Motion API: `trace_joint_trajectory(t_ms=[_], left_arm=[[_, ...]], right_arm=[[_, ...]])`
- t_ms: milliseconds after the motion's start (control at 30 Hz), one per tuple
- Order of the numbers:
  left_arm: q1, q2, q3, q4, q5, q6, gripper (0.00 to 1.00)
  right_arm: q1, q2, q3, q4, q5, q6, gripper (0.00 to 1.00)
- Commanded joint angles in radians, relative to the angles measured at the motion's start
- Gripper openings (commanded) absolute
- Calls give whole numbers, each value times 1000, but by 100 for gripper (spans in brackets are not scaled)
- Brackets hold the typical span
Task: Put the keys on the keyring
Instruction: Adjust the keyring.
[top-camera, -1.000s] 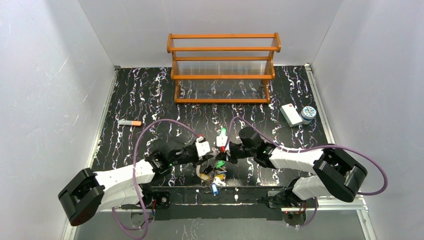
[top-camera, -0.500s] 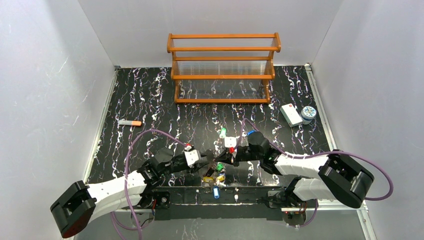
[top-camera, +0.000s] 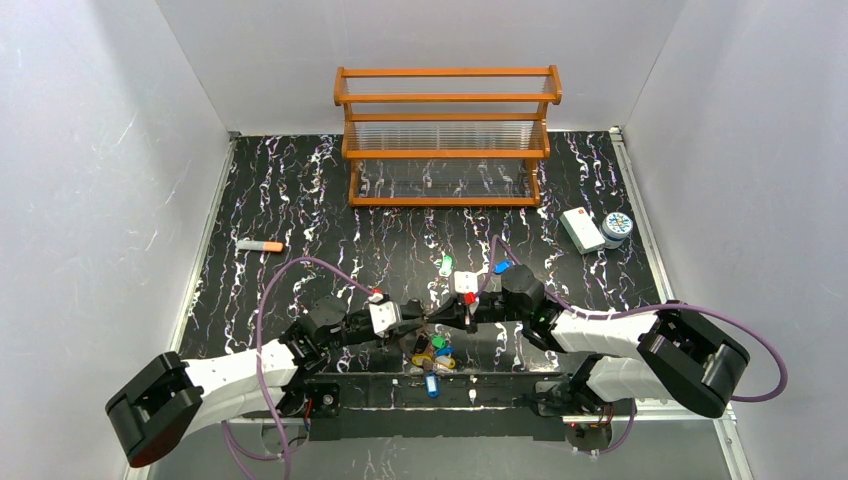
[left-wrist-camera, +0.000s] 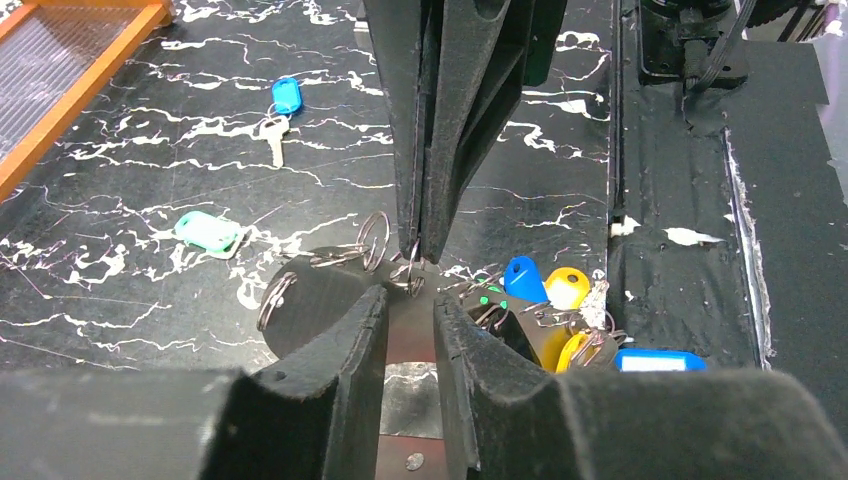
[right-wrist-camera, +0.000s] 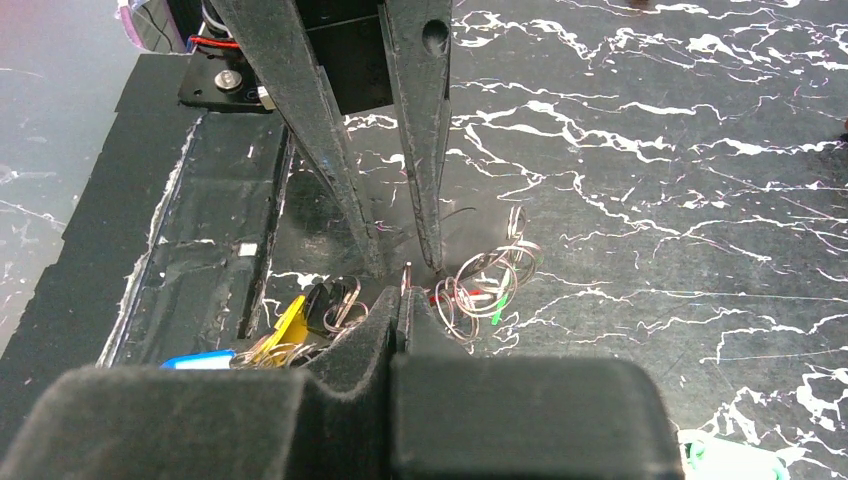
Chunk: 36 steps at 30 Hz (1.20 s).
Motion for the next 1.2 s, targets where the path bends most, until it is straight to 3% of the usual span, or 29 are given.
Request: trace_joint_trajectory(t_ms=[0,533,1033,1167], left_arm=[[-7,15,-13,44,24,-10,22],[-8,66,8,86,17,-13,12],[-12,102,37,103,32,-24,11],[-13,130,45,105,32,-29,16]], right_arm=[[6,-9,-2,100,-22,20,1],[6,9,2,108,-36,29,1],[6,22,11,83,-35,20,1],[6,22,12,81,-34,19,1]])
